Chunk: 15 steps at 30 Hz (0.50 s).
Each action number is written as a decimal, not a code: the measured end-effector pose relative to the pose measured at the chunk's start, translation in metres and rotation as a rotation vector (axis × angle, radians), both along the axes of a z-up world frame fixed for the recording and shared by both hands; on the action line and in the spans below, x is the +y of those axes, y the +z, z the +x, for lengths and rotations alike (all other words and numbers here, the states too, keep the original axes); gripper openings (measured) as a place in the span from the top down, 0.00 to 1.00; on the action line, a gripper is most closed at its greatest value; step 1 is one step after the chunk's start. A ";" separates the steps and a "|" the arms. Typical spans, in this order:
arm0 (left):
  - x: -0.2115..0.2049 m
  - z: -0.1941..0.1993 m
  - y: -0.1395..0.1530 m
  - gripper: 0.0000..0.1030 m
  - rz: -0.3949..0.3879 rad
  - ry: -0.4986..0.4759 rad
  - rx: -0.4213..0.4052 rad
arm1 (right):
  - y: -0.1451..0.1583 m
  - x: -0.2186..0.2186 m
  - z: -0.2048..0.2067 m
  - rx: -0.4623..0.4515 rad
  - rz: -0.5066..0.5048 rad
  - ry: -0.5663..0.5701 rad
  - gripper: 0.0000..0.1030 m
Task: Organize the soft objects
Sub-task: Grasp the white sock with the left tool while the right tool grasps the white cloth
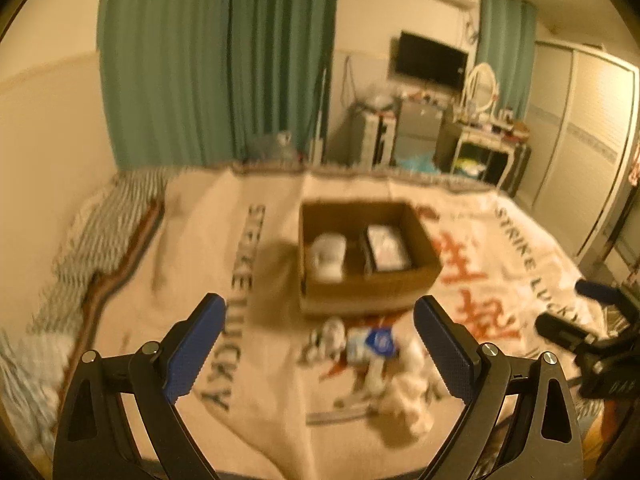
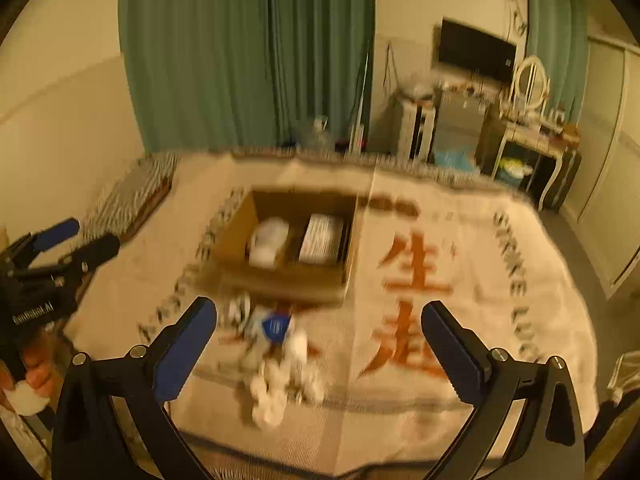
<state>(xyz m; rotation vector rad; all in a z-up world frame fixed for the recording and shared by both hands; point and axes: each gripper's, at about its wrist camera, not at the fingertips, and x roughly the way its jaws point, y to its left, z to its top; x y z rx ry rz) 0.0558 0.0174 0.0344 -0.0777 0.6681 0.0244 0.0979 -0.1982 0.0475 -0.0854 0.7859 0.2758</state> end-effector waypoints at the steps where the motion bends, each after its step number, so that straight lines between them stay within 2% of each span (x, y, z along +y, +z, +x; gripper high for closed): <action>1: 0.001 0.000 -0.015 0.06 0.005 0.015 0.026 | -0.019 0.003 -0.001 0.039 0.010 0.006 0.00; 3: 0.002 -0.001 -0.037 0.07 0.016 0.021 0.067 | -0.050 0.009 0.000 0.106 0.025 0.023 0.00; 7: 0.007 -0.004 -0.084 0.06 0.062 0.032 0.134 | -0.108 0.033 0.003 0.211 -0.009 0.059 0.04; 10: 0.013 0.000 -0.105 0.06 0.080 0.036 0.178 | -0.145 0.049 0.008 0.291 -0.005 0.084 0.07; 13: 0.017 0.010 -0.118 0.07 0.091 0.037 0.201 | -0.172 0.061 0.021 0.360 0.006 0.086 0.17; 15: 0.019 0.017 -0.125 0.07 0.098 0.035 0.210 | -0.189 0.066 0.030 0.389 -0.014 0.055 0.18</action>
